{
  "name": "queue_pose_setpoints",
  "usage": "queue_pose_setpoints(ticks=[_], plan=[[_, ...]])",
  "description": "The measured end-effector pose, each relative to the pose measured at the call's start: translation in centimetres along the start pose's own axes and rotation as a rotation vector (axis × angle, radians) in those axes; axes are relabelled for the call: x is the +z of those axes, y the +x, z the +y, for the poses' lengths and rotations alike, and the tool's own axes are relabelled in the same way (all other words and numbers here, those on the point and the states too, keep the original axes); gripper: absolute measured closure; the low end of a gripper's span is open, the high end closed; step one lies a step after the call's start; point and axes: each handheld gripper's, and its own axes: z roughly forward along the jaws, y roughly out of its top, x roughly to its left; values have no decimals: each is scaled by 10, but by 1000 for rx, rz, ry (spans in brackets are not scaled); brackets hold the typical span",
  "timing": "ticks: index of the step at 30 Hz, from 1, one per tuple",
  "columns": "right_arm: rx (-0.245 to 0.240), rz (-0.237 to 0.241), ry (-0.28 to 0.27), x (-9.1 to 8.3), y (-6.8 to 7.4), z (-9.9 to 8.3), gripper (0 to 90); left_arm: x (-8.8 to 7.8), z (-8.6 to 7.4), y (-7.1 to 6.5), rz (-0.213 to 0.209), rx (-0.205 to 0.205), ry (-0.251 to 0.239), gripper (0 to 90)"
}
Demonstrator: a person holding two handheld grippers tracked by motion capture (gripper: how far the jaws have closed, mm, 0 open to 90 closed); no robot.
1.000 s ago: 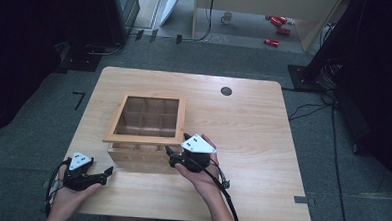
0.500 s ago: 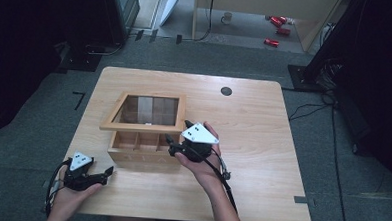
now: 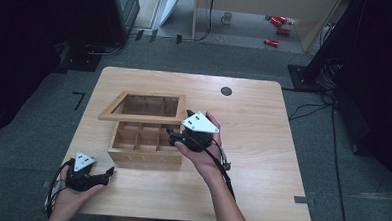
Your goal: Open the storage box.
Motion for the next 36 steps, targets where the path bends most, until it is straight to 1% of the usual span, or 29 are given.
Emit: queue_pose_setpoints(ticks=[2,8,9,13,15,16,17,18,21,23,24,27,29,30,31,32,33,34,36], plan=[[0,-3,-14,2,-3,7,229,0,0,0,-1,-1,1,172],[-10,-2,-34,6,-10,18,226,0,0,0,-3,-3,1,172],[-11,0,-42,7,-13,22,226,0,0,1,-4,-4,1,172],[-12,10,-55,10,-18,28,227,0,0,1,-5,-4,1,172],[-18,32,-71,13,-23,32,258,0,0,1,-7,-4,1,173],[-18,32,-71,13,-23,32,258,0,0,1,-7,-4,1,173],[-14,56,-89,15,-27,34,282,0,0,1,-7,-4,0,173],[-14,64,-90,16,-30,35,301,0,0,1,-7,-4,0,173],[-5,67,-100,19,-36,38,380,0,0,1,-8,-6,0,173],[1,68,-100,20,-38,39,391,0,0,1,-8,-7,0,173],[23,99,-112,22,-45,41,421,0,0,1,-9,-7,0,173],[31,139,-119,26,-51,43,434,-1,0,1,-9,-5,2,173],[31,143,-120,27,-53,44,443,-1,0,1,-9,-5,2,173],[25,140,-119,28,-55,45,478,-1,0,1,-9,-7,2,173],[25,116,-106,31,-58,45,502,-1,0,1,-10,-5,4,173],[25,116,-106,31,-58,45,502,-1,0,1,-10,-5,4,173],[42,133,-109,34,-62,45,505,-1,0,1,-9,-4,4,173],[47,138,-107,35,-64,44,507,-1,0,1,-8,-4,4,173],[44,141,-101,39,-65,44,509,-1,0,1,-9,-4,4,173]])
